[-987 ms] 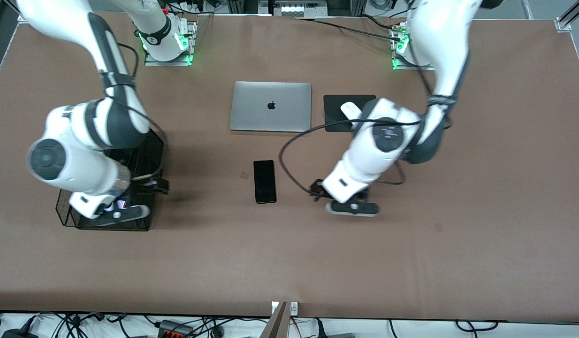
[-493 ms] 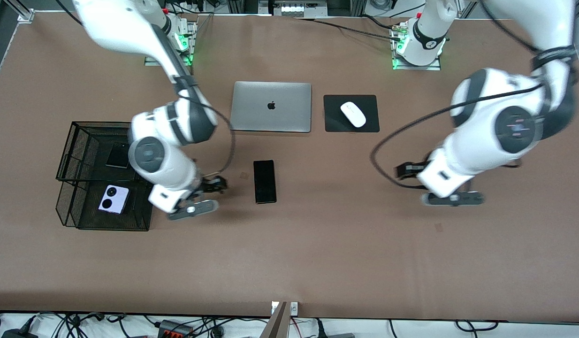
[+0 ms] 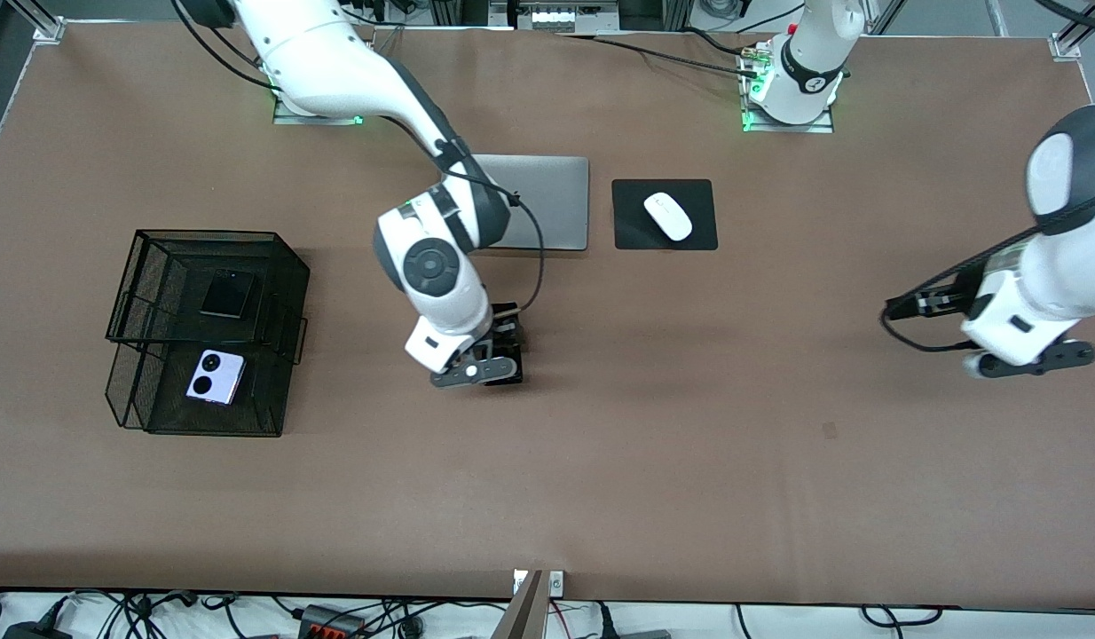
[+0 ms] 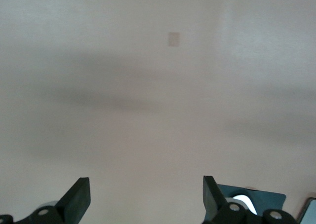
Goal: Place phones with both arms
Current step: 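Grasp the large phone with the right gripper while the left gripper withdraws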
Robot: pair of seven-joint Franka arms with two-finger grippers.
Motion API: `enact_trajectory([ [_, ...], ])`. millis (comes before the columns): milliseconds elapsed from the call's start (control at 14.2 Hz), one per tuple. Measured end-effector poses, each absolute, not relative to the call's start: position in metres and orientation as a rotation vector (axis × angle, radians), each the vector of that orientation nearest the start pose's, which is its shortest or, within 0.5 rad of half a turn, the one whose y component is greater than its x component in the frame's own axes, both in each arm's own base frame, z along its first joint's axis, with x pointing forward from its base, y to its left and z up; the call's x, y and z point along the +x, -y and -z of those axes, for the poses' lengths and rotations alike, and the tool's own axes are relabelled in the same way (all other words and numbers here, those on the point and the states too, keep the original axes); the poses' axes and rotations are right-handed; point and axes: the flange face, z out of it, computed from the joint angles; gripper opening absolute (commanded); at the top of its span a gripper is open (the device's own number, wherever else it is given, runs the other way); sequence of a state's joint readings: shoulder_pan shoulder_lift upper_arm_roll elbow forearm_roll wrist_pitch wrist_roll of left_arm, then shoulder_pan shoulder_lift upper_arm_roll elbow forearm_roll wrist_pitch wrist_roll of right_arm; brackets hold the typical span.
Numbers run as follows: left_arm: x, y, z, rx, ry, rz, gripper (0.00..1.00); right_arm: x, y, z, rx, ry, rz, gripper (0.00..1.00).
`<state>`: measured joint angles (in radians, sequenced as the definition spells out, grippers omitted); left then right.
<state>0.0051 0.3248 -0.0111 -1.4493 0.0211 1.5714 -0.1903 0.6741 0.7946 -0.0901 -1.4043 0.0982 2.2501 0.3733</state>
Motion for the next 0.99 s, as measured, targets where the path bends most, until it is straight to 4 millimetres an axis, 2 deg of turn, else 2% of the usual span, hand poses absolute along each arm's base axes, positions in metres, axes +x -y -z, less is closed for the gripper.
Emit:
enact_trajectory([
  [211, 0.636, -0.001, -0.487, -3.071, 0.284, -0.314, 1.0, 0.601, -0.423, -0.22, -3.102, 0.285, 0.041, 1.0],
  [564, 0.634, 0.003, -0.492, -3.069, 0.273, -0.33, 1.0, 0.589, -0.434, -0.205, -3.115, 0.316, 0.001, 1.0],
  [987, 0.633, 0.007, -0.493, -3.067, 0.262, -0.342, 1.0, 0.584, -0.432, -0.18, -3.134, 0.315, -0.045, 1.0],
])
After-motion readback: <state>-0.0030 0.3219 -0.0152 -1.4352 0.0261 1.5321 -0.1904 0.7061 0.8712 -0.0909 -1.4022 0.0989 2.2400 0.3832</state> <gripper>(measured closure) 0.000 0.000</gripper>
